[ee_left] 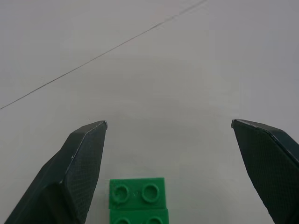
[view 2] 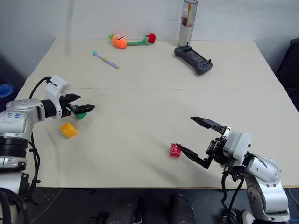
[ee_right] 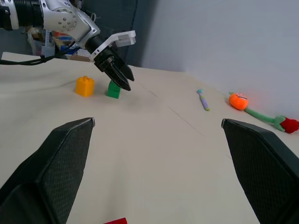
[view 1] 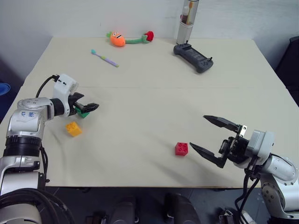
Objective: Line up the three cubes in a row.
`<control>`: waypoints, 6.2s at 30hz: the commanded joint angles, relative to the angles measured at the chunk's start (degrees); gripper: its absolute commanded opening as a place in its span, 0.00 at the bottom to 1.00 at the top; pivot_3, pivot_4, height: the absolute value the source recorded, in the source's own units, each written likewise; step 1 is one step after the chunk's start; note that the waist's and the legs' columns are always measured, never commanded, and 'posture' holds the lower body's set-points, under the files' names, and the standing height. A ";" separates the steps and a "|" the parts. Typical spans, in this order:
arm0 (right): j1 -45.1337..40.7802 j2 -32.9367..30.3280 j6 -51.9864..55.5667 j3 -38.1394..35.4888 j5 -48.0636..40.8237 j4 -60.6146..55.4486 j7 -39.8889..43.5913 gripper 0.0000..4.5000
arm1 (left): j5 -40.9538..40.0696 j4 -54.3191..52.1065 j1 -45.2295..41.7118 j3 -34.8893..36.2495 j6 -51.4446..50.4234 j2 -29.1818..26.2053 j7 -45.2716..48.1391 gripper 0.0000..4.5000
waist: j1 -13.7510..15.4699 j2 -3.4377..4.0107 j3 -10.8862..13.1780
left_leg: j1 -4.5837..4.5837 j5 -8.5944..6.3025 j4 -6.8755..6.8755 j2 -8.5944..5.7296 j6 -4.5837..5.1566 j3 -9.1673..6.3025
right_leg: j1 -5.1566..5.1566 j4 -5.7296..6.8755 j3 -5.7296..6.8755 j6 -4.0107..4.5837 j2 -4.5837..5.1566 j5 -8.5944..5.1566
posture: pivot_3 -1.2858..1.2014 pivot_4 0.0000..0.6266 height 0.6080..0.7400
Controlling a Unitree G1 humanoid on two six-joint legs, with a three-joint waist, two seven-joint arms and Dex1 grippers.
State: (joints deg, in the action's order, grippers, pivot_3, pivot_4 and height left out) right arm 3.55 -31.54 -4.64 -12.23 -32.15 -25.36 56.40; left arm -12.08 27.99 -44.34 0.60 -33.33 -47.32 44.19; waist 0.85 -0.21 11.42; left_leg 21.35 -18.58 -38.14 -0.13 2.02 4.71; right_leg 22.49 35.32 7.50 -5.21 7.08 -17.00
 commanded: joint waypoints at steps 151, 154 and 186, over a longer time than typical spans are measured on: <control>13.61 -2.50 -4.79 4.01 3.31 -4.23 0.56 1.00 | -16.15 -23.32 32.85 16.05 21.07 5.72 15.82 0.34 | 0.74 -0.63 0.02 | -0.21 -0.71 -0.78 0.30 0.00 0.41 | 0.07 0.27 -0.96 0.13 0.37 -0.08 | 0.52 0.24 1.00; 13.85 -3.95 -4.92 2.25 2.90 -3.49 1.49 1.00 | -12.26 -17.09 25.96 7.64 31.72 0.73 33.96 0.34 | 0.57 -0.56 -0.02 | -0.18 -0.79 -0.81 0.27 -0.14 0.42 | 0.07 0.24 -0.94 0.13 0.39 -0.08 | 0.52 0.24 1.00; 21.54 -6.38 -4.46 -4.91 0.56 -7.20 1.09 1.00 | -10.97 11.83 9.32 -15.49 59.98 2.00 48.31 0.85 | 0.39 -0.35 -0.09 | -0.12 -0.65 -0.91 0.33 0.29 0.59 | 0.11 0.33 -1.03 0.09 0.24 -0.06 | 0.52 0.24 1.00</control>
State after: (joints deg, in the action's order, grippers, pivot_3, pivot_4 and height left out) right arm 24.97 -37.41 -8.68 -15.19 -29.93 -31.56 56.92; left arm -22.27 41.13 -35.55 -16.95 25.88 -43.23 86.10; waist 1.24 -0.56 11.34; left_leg 21.24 -19.22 -39.06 0.21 2.30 5.30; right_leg 22.59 35.65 6.46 -5.12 7.32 -17.06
